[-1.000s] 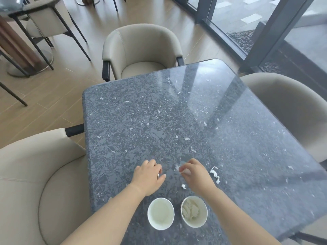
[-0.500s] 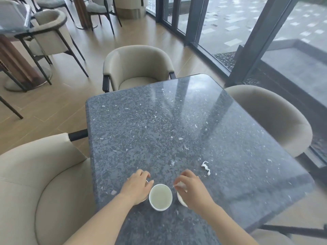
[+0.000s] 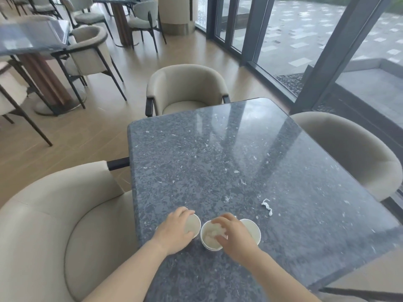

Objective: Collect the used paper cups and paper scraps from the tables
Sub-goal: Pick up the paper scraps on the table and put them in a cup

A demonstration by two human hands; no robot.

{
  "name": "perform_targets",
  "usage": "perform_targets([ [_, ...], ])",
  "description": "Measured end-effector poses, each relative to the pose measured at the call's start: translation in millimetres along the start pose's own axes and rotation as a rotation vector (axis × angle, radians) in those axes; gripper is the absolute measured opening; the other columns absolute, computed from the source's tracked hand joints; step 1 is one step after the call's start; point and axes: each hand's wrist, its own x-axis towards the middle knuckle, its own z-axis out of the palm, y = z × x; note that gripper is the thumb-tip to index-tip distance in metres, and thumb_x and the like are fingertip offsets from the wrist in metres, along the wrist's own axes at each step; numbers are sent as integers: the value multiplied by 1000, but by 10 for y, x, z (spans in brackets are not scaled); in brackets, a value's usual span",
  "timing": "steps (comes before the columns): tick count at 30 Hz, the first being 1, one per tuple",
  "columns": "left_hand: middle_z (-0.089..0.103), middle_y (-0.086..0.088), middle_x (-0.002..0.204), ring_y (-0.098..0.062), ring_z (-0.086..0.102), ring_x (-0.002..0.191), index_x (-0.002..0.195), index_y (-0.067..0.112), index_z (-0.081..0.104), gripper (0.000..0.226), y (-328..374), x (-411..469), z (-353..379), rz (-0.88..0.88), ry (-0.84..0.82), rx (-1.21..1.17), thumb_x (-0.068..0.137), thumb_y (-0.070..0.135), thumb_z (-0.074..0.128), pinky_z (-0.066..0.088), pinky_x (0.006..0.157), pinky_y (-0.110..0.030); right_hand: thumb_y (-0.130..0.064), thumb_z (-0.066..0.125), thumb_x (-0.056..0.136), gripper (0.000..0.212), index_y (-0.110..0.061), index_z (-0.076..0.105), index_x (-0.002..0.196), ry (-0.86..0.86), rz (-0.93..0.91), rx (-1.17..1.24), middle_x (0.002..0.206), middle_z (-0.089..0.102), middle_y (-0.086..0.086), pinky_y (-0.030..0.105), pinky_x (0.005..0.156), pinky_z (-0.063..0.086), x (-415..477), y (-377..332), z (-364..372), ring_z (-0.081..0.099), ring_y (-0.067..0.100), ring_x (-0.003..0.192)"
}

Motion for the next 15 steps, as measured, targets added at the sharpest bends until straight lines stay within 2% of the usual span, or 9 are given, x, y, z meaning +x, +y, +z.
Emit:
perform_targets([
  [2,23,9,146,-18,27,134,139,30,28,67,15,-5,25,3,-37,15,78,33,56,35,106,-36,-14,60,83,33,-24,57,115,25,-4,16,116,51,-7,28,82,47,-34,28,-32,53,9,89],
  [5,19,8,148,-19,23,137,140,31,25,76,25,8,71,19,-70,55,72,32,60,34,107,-37,-10,61,83,30,-24,60,109,85,-3,24,108,53,-8,21,76,45,-103,104,-112,49,5,76],
  [10,25,8,144,-20,28,134,141,28,24,73,78,95,151,59,-55,79,78,24,61,35,106,-34,-7,59,82,29,-26,62,104,154,47,58,105,51,-12,29,82,49,-217,256,-288,56,11,86],
  [15,28,7,144,-20,31,132,141,27,26,71,267,289,193,119,-48,72,80,25,61,34,106,-33,-4,59,81,30,-24,64,103,209,93,67,103,52,-12,25,80,49,-264,410,-443,56,10,87],
])
